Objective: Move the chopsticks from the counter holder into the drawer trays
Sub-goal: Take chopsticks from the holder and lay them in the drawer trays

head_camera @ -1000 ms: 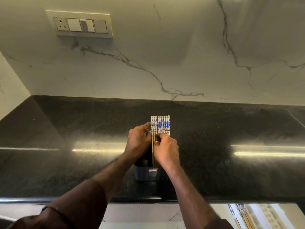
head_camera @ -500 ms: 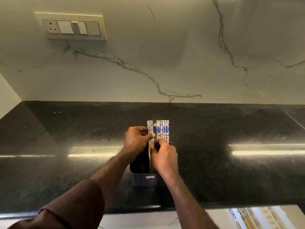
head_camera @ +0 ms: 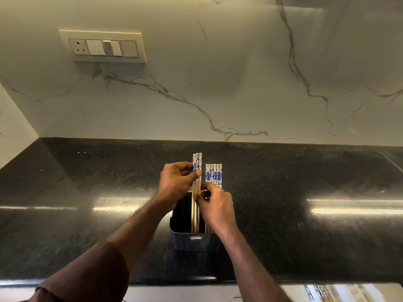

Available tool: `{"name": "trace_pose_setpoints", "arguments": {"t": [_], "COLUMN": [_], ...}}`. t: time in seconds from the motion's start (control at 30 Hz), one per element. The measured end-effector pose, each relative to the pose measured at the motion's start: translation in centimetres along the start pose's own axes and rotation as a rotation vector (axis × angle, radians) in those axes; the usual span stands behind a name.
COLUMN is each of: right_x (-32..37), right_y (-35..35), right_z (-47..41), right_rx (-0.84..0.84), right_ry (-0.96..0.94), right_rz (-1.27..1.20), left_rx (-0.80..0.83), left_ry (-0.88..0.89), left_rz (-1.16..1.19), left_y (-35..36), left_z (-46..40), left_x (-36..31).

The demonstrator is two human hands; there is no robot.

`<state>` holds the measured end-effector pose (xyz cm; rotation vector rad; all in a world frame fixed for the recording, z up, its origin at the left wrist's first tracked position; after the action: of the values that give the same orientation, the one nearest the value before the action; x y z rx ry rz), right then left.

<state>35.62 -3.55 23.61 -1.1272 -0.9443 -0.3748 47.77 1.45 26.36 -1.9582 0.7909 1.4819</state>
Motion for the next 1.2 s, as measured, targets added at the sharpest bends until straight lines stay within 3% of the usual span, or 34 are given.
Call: {"name": "trace_pose_setpoints", "arguments": {"t": [0.27,0.53,0.7,1.2], "right_x": [0.6,0.8,0.5,-5.9], "right_y": [-1.2,-2.0,-3.2,-7.9], "right_z": [-0.4,1.4,4.4,17.9], "right_rx": [0.360,0.640,0.663,0.480], "right_ry": [0.086,0.118,0.140,0.284], "right_rz": [-0.399,-0.492,-0.503,-0.390], "left_rx": [-0.058,-0.145,-0.161,-0.095], "left_ry": [0.093,0.092,0.103,0.050], "left_rz": [0.094,0.120,0.156,0.272], "left_y": [-1.5,-3.2,-3.3,-0.7], "left_z": [-2.1,-1.5,0.9,14.3], "left_x": [-6.4,-9.0,-10.3,-10.8]}}
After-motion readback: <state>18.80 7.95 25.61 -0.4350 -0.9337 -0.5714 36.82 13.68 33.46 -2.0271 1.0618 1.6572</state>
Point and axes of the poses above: each hand's wrist, its own z-axis away from the middle knuckle, its own y-axis out of the palm, x = y × z, the point moved 4 cm from there along -z, towards the middle knuckle, and after that the axes turned 15 degrees about y, right-handed, at the moved point
